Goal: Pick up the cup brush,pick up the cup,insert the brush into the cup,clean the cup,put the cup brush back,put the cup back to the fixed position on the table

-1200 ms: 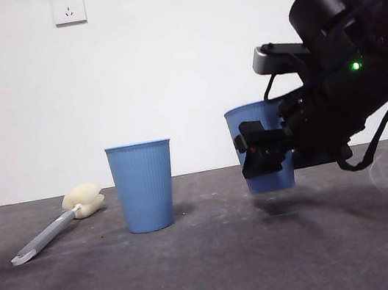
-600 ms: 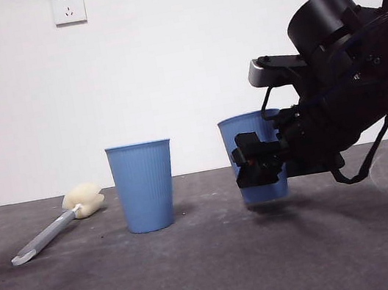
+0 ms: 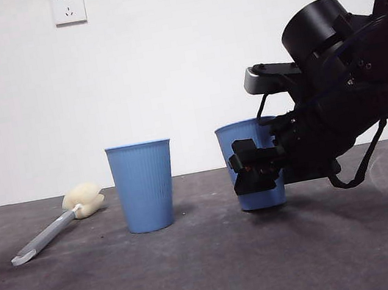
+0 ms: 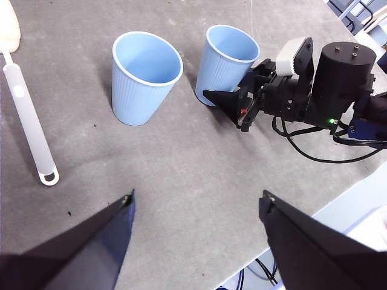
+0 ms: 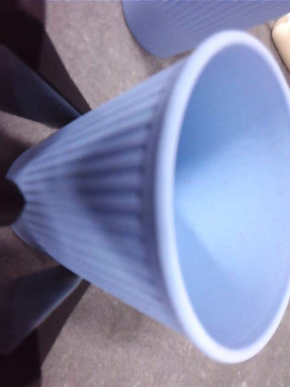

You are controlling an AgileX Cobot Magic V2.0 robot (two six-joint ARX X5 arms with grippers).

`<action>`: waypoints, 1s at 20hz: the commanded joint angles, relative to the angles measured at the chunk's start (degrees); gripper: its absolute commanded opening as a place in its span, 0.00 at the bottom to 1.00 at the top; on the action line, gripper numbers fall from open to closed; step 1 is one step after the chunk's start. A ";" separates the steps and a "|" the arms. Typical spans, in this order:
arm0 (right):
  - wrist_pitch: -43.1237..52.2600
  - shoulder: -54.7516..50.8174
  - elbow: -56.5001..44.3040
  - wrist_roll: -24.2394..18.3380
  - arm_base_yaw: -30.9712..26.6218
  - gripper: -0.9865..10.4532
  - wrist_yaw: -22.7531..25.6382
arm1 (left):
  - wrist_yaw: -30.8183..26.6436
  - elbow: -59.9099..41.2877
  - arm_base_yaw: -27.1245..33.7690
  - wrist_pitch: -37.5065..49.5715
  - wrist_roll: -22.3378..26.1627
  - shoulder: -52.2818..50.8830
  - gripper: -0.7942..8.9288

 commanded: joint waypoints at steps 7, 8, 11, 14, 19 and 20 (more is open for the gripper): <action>-13.35 1.36 0.09 1.68 0.13 0.28 -1.31 | 0.15 -0.33 -0.13 -1.22 1.99 -0.13 0.44; -14.21 1.29 0.09 1.68 0.13 0.35 -1.95 | 0.15 -0.33 -0.13 -1.22 1.99 -0.13 0.44; -15.04 0.79 0.09 1.79 0.13 0.40 -2.54 | 0.15 -0.33 -0.13 -1.25 1.99 -0.13 0.44; -16.46 -0.52 0.09 1.86 0.15 0.41 -3.52 | -0.13 -0.33 -0.13 -1.49 1.97 -0.13 0.44; -17.84 -4.52 0.11 1.70 0.15 0.48 -3.98 | -1.62 -0.33 -0.13 -1.95 1.99 -0.13 0.44; -18.86 -5.84 0.11 1.95 0.15 0.48 -4.00 | -1.64 -0.33 -0.13 -2.05 1.99 -0.13 0.44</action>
